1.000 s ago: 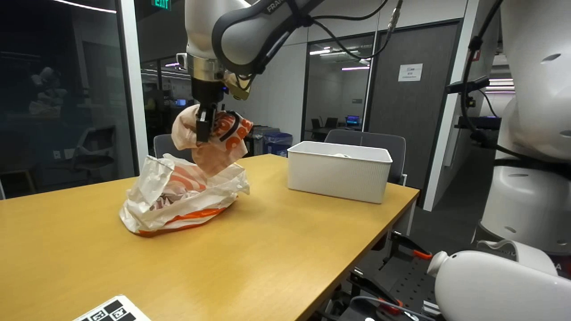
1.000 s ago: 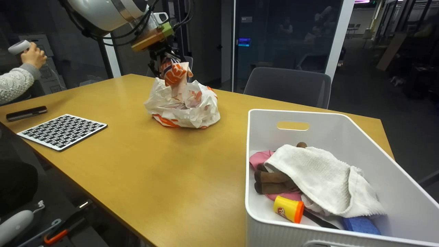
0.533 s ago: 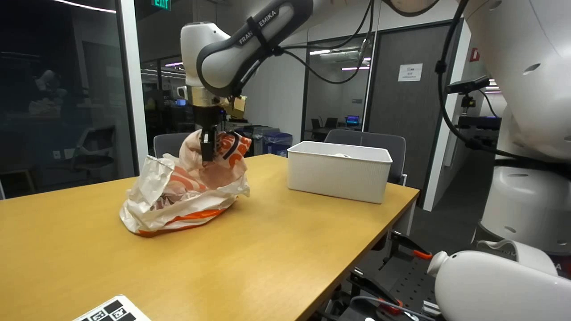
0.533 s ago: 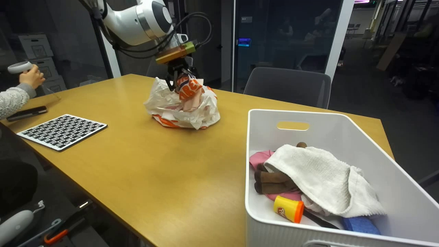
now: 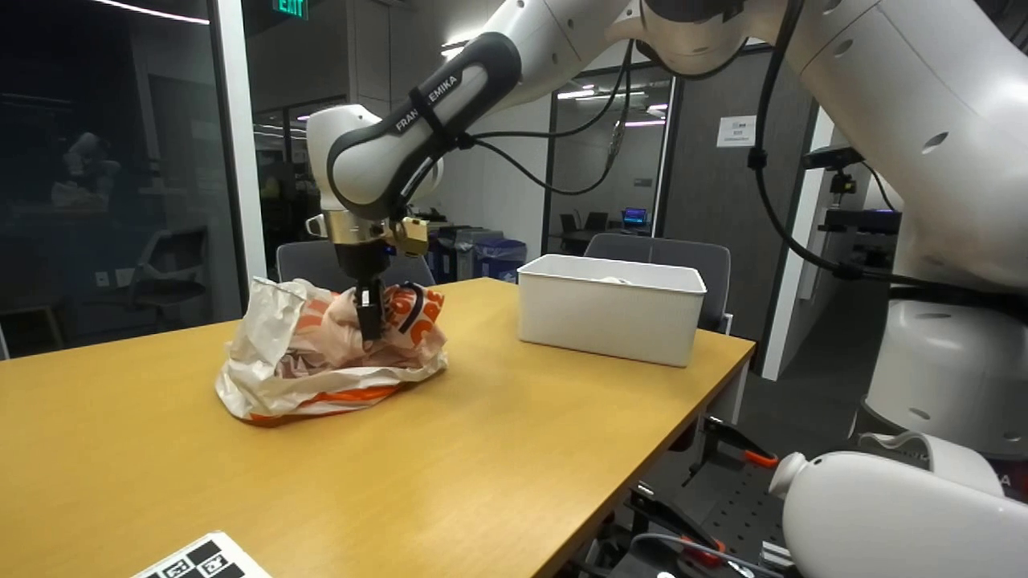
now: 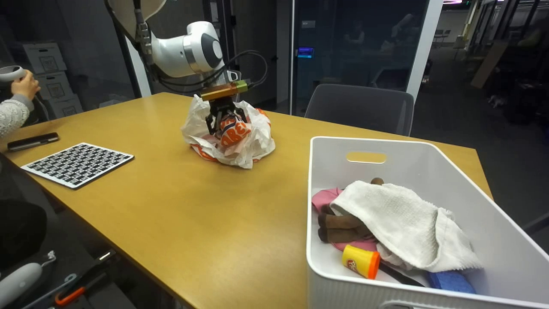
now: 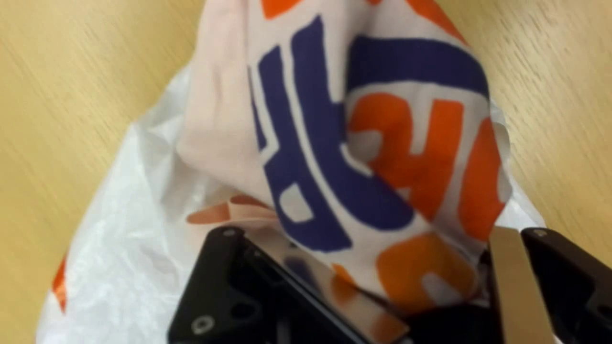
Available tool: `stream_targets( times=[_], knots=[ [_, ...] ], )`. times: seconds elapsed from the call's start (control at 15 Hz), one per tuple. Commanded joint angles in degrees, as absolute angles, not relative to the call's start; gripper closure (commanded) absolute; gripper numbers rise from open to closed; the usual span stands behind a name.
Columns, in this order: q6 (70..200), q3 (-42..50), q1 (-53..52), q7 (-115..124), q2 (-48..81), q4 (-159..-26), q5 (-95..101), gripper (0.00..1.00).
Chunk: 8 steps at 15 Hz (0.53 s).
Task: Remove the peach shirt out of the basket and put it in the plastic bag
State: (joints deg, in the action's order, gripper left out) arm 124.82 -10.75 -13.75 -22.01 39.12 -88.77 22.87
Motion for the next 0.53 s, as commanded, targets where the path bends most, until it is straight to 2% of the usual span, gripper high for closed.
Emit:
stream_targets(
  times=[0.0,0.2,0.47],
  knots=[
    [121.1,-11.8,-16.4,-24.6,42.7,-82.7,21.6,0.98],
    [122.0,-11.5,-18.9,-25.0,43.0,-81.7,23.6,0.97],
    [130.3,-9.2,-21.3,-24.5,43.7,-81.5,30.0,0.99]
  ],
)
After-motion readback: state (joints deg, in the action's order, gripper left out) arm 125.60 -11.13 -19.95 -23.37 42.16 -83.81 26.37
